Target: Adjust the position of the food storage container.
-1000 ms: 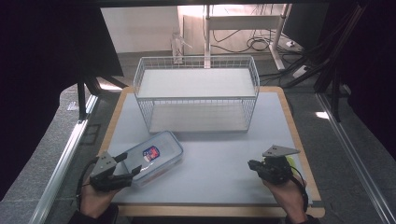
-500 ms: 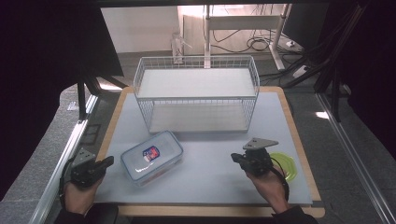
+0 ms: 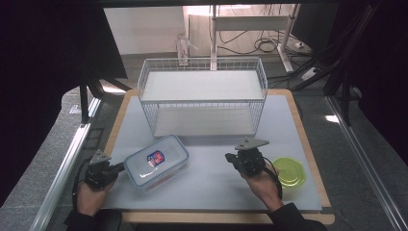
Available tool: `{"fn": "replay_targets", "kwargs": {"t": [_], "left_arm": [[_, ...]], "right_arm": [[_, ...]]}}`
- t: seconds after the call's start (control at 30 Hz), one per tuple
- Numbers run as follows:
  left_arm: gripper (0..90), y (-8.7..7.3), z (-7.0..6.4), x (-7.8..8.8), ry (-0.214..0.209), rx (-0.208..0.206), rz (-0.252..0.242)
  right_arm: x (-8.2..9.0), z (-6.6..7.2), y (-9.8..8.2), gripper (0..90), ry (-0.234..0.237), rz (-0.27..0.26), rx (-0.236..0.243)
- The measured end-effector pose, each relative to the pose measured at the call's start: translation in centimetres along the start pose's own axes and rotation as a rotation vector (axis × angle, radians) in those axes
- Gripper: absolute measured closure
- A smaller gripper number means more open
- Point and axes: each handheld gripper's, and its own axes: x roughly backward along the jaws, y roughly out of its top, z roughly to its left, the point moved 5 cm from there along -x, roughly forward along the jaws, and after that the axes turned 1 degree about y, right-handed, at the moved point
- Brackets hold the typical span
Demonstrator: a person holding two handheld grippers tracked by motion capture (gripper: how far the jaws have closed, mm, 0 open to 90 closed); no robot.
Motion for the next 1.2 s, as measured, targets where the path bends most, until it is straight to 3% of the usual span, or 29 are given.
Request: {"fn": "replay_targets", "kwargs": {"t": [0.2, 0.5, 0.7, 0.97, 1.2], "left_arm": [[90.0, 0.6, 0.1, -0.9, -0.011, 0.014, 0.008], [90.0, 2.9, -1.1, -3.1, -0.017, -0.026, 0.012], [90.0, 4.5, -1.7, -4.8, -0.027, -0.060, 0.019], [90.0, 6.8, -3.3, -7.3, -0.074, -0.092, 0.023], [90.0, 8.4, -5.4, -9.1, -0.130, -0.108, 0.019]], "right_arm": [[-0.5, -0.3, -0.1, 89.3, 0.002, 0.002, -0.008], [-1.6, -0.6, 0.2, 89.4, 0.014, 0.005, -0.029], [-2.6, -1.7, 0.6, 90.0, -0.012, -0.001, -0.066], [-3.5, -2.6, 0.4, 90.0, -0.027, 0.007, -0.118], [-4.4, -2.5, 0.1, 90.0, -0.025, 0.040, -0.115]]}}
